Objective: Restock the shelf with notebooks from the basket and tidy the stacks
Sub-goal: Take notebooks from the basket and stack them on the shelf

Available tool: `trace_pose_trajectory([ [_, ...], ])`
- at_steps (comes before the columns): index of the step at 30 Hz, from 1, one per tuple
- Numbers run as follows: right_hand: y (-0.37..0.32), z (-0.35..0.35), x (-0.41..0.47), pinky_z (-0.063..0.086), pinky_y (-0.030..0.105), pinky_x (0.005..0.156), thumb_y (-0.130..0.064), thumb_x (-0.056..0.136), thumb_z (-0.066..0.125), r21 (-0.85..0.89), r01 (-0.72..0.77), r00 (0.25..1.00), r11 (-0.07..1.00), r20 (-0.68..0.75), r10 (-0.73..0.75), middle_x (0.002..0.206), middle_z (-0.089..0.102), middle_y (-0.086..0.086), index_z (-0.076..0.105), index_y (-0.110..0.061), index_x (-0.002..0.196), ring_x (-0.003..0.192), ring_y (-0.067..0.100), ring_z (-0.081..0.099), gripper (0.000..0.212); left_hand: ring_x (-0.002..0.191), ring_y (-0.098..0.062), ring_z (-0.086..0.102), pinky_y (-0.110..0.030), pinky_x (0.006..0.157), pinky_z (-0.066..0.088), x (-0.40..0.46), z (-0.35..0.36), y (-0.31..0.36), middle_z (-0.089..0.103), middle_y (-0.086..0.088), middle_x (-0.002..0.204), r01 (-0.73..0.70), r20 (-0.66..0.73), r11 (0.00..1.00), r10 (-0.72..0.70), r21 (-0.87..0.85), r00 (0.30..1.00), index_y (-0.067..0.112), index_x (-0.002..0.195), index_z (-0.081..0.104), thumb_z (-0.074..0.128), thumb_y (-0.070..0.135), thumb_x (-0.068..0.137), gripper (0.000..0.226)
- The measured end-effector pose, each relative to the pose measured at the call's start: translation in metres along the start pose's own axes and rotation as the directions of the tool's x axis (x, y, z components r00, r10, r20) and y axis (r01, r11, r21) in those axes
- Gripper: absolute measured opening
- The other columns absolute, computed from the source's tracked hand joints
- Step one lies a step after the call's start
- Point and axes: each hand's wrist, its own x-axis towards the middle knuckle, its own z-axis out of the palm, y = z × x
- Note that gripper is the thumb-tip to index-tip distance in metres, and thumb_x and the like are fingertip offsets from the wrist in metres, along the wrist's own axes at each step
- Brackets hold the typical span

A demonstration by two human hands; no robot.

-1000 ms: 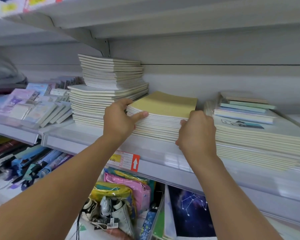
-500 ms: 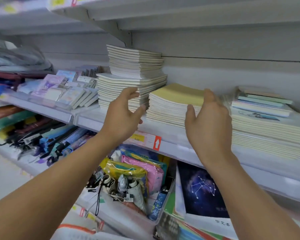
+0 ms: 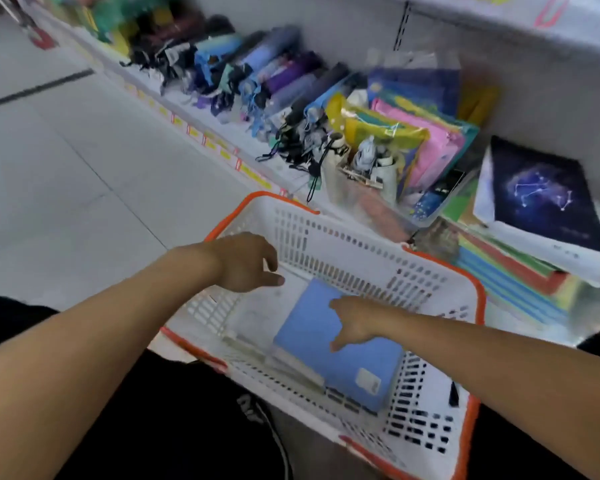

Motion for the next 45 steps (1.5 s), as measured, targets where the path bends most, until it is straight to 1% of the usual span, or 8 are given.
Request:
trace_pose_trajectory([
  [7,0.059,0.07,0.039,0.025,0.05,0.118,-0.066,0.058,0.085,0.274,-0.359,0.926,0.892,-0.02,0.378,0.166,-0.002,0.009,-0.005,-0.01,0.158,0.151,0.033,0.009,0.145,0.126,-0.02,0.047,-0.032,0.104,0.037,0.0,0.022,-0.016,0.047,0.001,0.142,0.002,0.185,0.984,-0.035,0.178,0.982,0.025,0.145,0.038,0.044,0.053,0.097,0.056],
  [20,0.066,0.087,0.048,0.038,0.049,0.11,-0.062,0.059,0.086,0.158,-0.423,0.888,0.892,-0.121,0.443,0.153,0.023,0.012,0.016,-0.015,0.153,0.139,0.034,0.033,0.127,0.136,-0.022,0.039,-0.035,0.107,0.034,0.01,0.021,0.005,0.037,0.001,0.151,-0.055,0.281,0.966,-0.019,0.254,0.96,0.021,0.15,0.032,0.04,0.053,0.099,0.061],
  [27,0.036,-0.006,0.009,0.042,0.034,0.055,-0.029,0.084,0.078,0.434,-0.083,0.994,0.897,-0.031,0.107,0.061,0.056,0.001,0.061,-0.008,0.068,0.052,0.016,0.051,0.032,0.089,-0.026,0.063,-0.038,0.091,0.053,0.006,0.017,0.014,0.063,-0.01,0.104,0.128,0.236,0.992,-0.127,0.011,0.963,0.006,0.104,0.061,0.036,0.073,0.088,0.073],
  [30,-0.018,-0.083,-0.036,0.023,0.029,0.05,-0.023,0.085,0.074,0.397,0.125,0.977,0.909,-0.206,-0.044,0.049,0.029,-0.002,0.055,-0.005,0.068,0.041,0.014,0.026,0.032,0.106,-0.041,0.061,-0.048,0.089,0.055,0.009,0.018,0.028,0.049,-0.018,0.134,0.373,0.391,0.675,-0.135,-0.637,0.91,0.022,0.146,0.038,0.038,0.088,0.073,0.098],
  [35,-0.084,-0.114,-0.085,0.057,0.033,0.052,-0.011,0.086,0.066,0.421,0.415,0.891,0.806,-0.365,-0.269,0.069,0.063,0.013,0.067,0.0,0.075,0.059,0.018,0.065,0.015,0.08,-0.031,0.065,-0.05,0.087,0.052,0.014,0.019,0.038,0.064,-0.013,0.097,0.19,0.216,-0.178,-0.136,-0.965,0.967,0.013,0.099,0.064,0.049,0.04,0.087,0.033],
  [40,-0.039,-0.088,-0.038,0.059,0.042,0.085,-0.035,0.096,0.062,0.886,0.243,0.964,0.394,-0.173,-0.204,0.109,0.07,0.019,0.066,0.0,0.114,0.096,0.028,0.071,0.039,0.051,-0.018,0.064,-0.03,0.05,0.054,0.009,0.012,0.016,0.067,-0.007,0.068,0.02,-0.052,0.152,-0.455,-0.988,0.889,0.012,0.092,0.06,0.045,0.012,0.1,0.017],
  [43,0.01,-0.029,0.023,0.054,0.044,0.093,-0.034,0.09,0.071,0.745,-0.028,0.988,0.667,-0.081,0.131,0.128,0.058,0.013,0.057,-0.005,0.13,0.104,0.025,0.062,0.051,0.07,-0.031,0.059,-0.03,0.058,0.041,0.005,0.002,-0.004,0.058,-0.016,0.085,0.18,-0.329,0.802,-0.423,-0.569,0.844,0.003,0.091,0.057,0.05,0.032,0.098,0.03],
  [45,0.026,0.014,0.048,0.042,0.04,0.108,-0.041,0.086,0.074,0.599,-0.15,0.974,0.786,-0.049,0.223,0.152,0.039,0.007,0.042,-0.009,0.147,0.131,0.027,0.046,0.076,0.069,-0.029,0.048,-0.032,0.065,0.035,0.002,0.001,-0.013,0.051,-0.014,0.084,0.238,-0.431,0.922,-0.358,-0.306,0.828,0.003,0.086,0.054,0.051,0.028,0.097,0.027],
])
